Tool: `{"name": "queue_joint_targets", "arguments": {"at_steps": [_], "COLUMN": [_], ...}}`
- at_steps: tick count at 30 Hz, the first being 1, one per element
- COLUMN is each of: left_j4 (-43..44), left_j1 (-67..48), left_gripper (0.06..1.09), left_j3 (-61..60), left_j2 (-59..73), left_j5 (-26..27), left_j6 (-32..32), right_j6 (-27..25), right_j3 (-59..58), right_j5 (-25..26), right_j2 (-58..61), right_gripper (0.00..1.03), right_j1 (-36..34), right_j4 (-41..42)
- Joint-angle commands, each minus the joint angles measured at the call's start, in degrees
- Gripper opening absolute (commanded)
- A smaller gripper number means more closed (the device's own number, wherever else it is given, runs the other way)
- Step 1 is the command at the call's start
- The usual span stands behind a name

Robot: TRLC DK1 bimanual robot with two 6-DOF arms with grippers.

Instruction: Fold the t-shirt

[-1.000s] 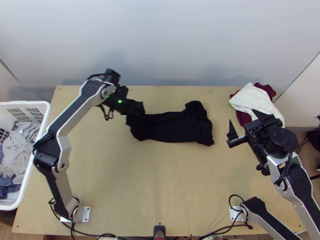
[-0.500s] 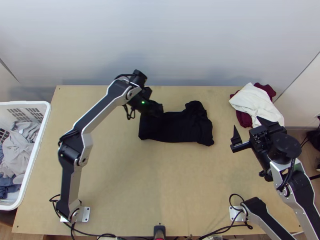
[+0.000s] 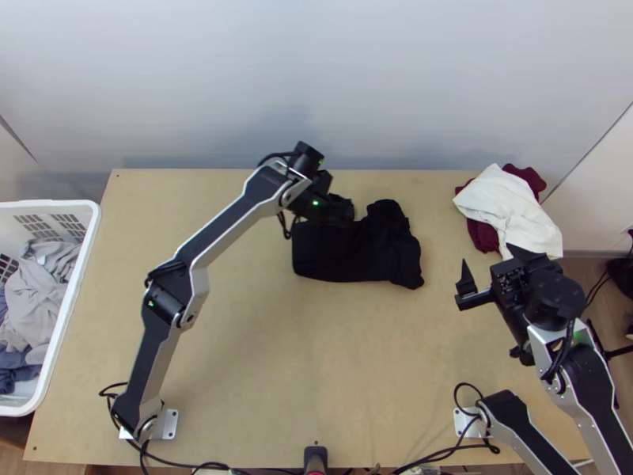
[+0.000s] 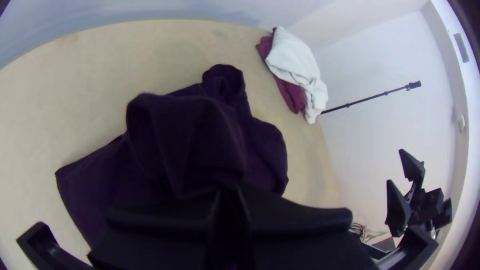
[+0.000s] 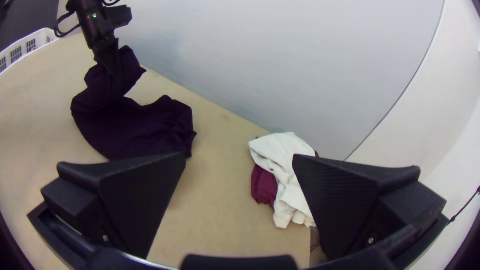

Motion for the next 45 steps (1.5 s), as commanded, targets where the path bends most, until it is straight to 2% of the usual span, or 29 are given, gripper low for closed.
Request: {"name": "queue_joint_targets", "arguments": {"at_steps": [1, 7, 17, 18, 20, 21, 25, 37, 39, 41, 43, 45], "left_j4": [9.6, 17.3, 22.8, 23.7, 25.6, 26.5, 28.9, 29.4, 28.2, 27.2, 25.7, 23.9], "left_j1": [-3.1, -6.2, -11.0, -11.2, -11.1, -11.0, -10.6, -9.2, -7.5, -5.7, -4.1, -2.2], "left_gripper": [0.09, 0.09, 0.1, 0.24, 0.93, 1.04, 1.04, 1.03, 1.04, 1.04, 1.04, 1.04], "left_j3": [1.4, 1.7, 2.2, 2.3, 2.3, 2.3, 2.4, 2.3, 2.1, 1.3, 1.0, 1.0], "left_j2": [2.1, 3.7, 8.2, 8.8, 9.9, 10.2, 10.6, 9.8, 8.8, 6.9, 4.4, 1.9], "left_j5": [0.0, -0.1, -1.0, -1.7, -3.4, -4.6, -4.3, -4.1, -4.1, -4.0, -4.1, -4.1], "left_j6": [-5.5, -7.1, -7.3, -8.3, -11.3, -12.6, -16.9, -17.2, -17.2, -16.5, -14.2, -11.8], "right_j6": [0.5, 0.5, 1.2, 1.4, 2.1, 2.2, 3.2, 4.2, 7.0, 13.3, 17.9, 20.3], "right_j3": [-2.3, -4.3, -6.7, -7.1, -7.6, -7.8, -8.3, -10.0, -10.2, -9.2, -8.1, -8.2], "right_j5": [-0.2, -0.3, -0.5, -0.7, -1.0, -1.1, -1.6, -2.2, -2.2, -3.2, -8.8, -14.3], "right_j2": [-0.9, -1.8, -3.6, -3.9, -4.3, -4.6, -5.3, -6.1, -5.5, -2.5, 2.4, 7.2], "right_gripper": [1.0, 1.0, 1.0, 1.0, 1.0, 1.0, 1.0, 1.0, 1.0, 1.0, 1.0, 1.0], "right_j1": [-0.5, -0.7, -1.3, -1.4, -1.4, -1.4, -1.8, -1.9, -2.5, -4.4, -6.7, -9.4], "right_j4": [-0.1, -0.1, -0.2, -0.4, -1.0, -1.2, -1.6, -1.7, -1.2, -1.5, -3.7, -4.2]}}
